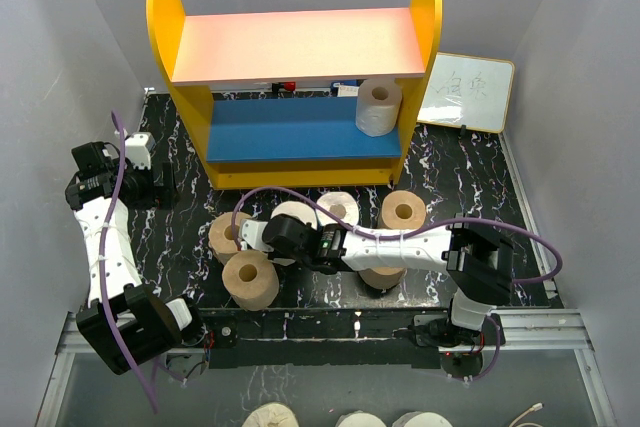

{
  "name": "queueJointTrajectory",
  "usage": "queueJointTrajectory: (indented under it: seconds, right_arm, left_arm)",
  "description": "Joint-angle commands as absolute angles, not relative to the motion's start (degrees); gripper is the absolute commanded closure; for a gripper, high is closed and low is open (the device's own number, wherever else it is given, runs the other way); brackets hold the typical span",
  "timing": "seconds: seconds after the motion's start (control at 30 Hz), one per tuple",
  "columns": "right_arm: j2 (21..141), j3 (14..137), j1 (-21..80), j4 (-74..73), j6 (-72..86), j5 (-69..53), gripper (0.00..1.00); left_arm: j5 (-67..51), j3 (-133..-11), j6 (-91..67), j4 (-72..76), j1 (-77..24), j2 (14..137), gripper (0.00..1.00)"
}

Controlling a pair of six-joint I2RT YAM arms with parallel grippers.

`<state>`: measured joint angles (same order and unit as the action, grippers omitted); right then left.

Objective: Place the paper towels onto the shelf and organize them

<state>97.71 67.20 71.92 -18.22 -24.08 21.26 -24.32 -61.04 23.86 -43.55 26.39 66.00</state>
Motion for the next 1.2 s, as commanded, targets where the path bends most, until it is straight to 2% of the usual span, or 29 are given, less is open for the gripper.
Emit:
queueJointTrajectory:
  seconds: [0.0, 0.2, 0.37, 0.6, 0.93, 1.17]
  right_arm:
    - [95.2, 68.3, 71.6, -20.4, -23.6, 20.9, 1.00]
    - [89.3, 73.7, 71.6, -25.5, -24.4, 23.6, 1.00]
    - [88.2, 81.6, 71.6, -32.1, -27.9, 30.7, 1.00]
    - [87.0, 88.7, 68.5, -33.2, -33.9, 34.0, 1.00]
    - [89.2, 94.2, 52.7, -29.6, -38.4, 27.3, 1.00]
    - [96.3, 100.9, 45.5, -27.9, -37.5, 20.7, 1.00]
  left_arm:
    - [-24.3, -60.8, 24.7, -44.4, 26.2, 65.1, 0.01]
    - [-24.6, -61.2, 24.1, -44.6, 26.2, 65.0, 0.01]
    - [-24.9, -61.8, 23.4, -44.5, 26.2, 65.2, 0.01]
    - [-24.9, -62.5, 23.1, -44.5, 26.2, 65.6, 0.01]
    - [-25.0, -61.8, 22.4, -43.4, 26.1, 66.1, 0.01]
    - [-25.5, -61.2, 22.0, -42.6, 26.1, 66.4, 0.01]
